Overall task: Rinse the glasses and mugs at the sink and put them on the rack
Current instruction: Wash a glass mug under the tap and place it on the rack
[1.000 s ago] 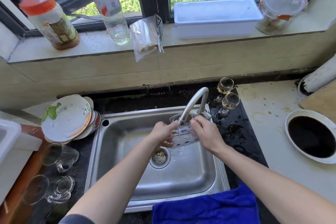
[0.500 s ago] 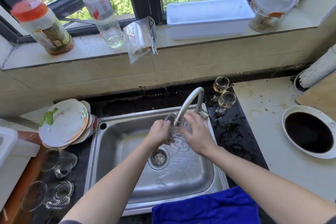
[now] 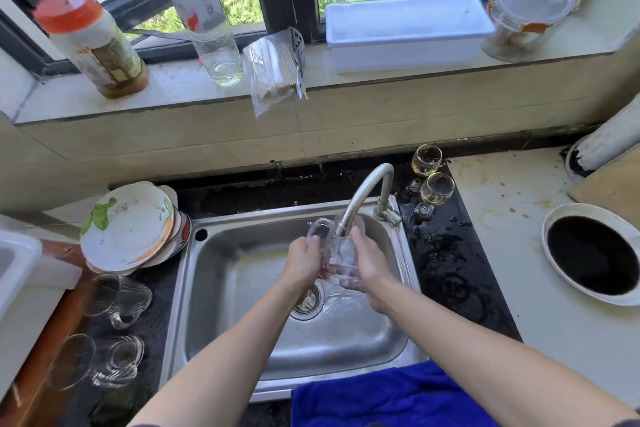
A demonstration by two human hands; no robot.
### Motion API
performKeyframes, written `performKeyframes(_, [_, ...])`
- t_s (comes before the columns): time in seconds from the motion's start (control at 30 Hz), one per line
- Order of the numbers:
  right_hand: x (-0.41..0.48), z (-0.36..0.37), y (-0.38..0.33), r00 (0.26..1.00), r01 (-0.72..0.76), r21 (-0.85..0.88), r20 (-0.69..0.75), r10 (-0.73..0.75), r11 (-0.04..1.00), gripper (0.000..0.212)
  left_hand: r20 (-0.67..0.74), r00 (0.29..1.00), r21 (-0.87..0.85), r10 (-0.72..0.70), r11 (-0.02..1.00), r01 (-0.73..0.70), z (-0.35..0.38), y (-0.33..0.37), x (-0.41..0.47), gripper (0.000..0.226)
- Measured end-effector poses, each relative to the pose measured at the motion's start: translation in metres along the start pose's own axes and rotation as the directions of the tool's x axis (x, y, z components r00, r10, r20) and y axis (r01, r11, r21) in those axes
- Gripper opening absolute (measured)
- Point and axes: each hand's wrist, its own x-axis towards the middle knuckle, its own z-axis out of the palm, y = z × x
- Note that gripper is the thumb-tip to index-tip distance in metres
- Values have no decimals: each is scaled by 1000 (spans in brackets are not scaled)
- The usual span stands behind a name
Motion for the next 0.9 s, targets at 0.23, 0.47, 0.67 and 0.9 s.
performKeyframes(0.23, [-14, -30, -13, 987, 161, -152, 54, -154, 975, 31, 193, 973, 273, 128, 945, -179, 7, 12, 10, 13])
performKeyframes(0.47, [-12, -67, -29, 971, 238, -278, 53, -233, 931, 34, 296, 953, 56, 70, 994, -91, 29, 39, 7, 28])
performKeyframes(0.67, [3, -57, -28, 976, 171, -132, -116, -186, 976, 45, 177, 984, -109, 30, 994, -11, 38, 29, -4, 12])
performKeyframes(0.9, [8, -53, -23, 967, 226, -202, 167, -194, 953, 66, 169, 985, 50, 30, 998, -39, -9, 8, 3, 10])
